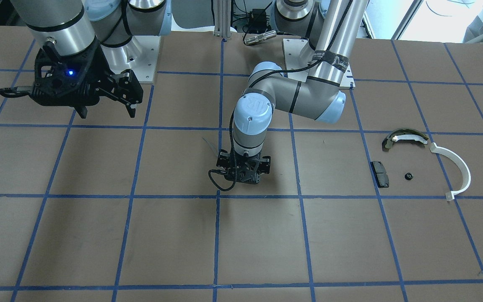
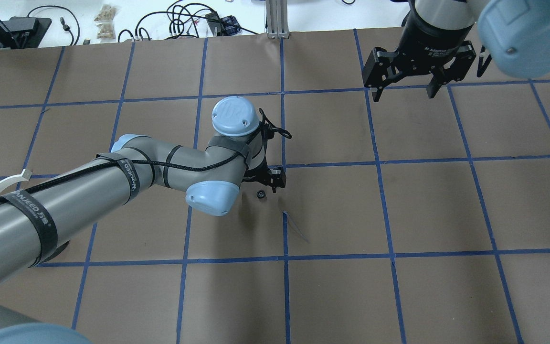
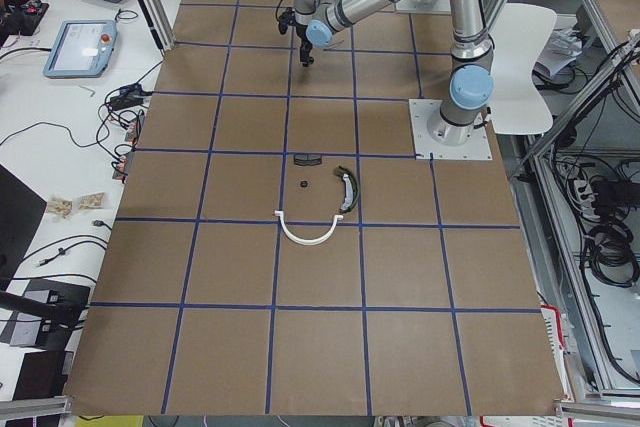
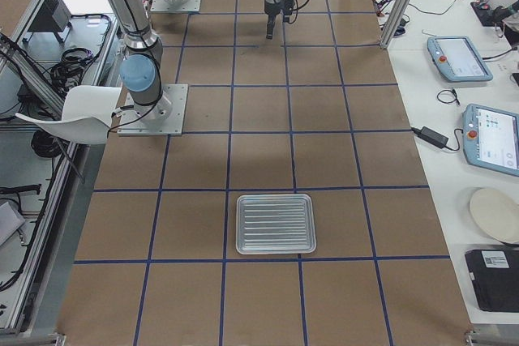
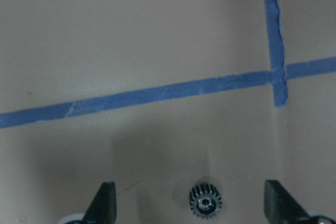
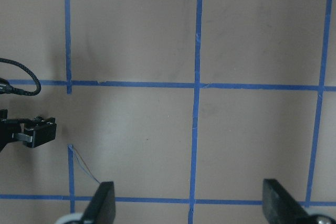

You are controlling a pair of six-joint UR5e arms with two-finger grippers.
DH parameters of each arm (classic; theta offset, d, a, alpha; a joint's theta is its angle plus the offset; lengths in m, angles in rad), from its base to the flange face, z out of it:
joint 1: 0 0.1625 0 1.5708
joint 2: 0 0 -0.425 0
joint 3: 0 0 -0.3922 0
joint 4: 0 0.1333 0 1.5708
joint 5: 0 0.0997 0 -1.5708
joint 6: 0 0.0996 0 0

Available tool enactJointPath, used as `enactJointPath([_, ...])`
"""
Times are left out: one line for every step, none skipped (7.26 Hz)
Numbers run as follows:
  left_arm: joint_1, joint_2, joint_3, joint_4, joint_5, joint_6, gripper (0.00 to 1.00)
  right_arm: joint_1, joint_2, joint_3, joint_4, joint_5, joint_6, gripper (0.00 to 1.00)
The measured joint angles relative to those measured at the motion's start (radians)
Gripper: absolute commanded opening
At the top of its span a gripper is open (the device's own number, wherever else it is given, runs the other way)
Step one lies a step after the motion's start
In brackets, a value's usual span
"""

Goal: Place bearing gear from tray to pile

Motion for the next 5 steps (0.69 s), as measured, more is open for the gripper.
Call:
enactJointPath([-0.001,0.000,-0.006,0.004,-0.013,-0.003,0.82,0.000,0.001,-0.019,0.039,0.000,0.000,1.00])
enactJointPath([-0.001,-0.001,-0.009,0.003,-0.022,-0.003,0.72,0.001,0.003,-0.025,0.053,0.004,0.001,1.00])
enactJointPath([-0.001,-0.002,-0.010,-0.002,-0.026,-0.003,0.49,0.002,0.004,-0.027,0.057,0.008,0.002,1.00])
enactJointPath([-0.001,-0.003,-0.010,-0.005,-0.027,-0.003,0.10,0.002,0.004,-0.026,0.058,0.010,0.001,1.00])
enactJointPath([-0.001,-0.003,-0.010,-0.007,-0.026,-0.002,0.00,0.000,0.002,-0.020,0.057,0.009,0.001,1.00])
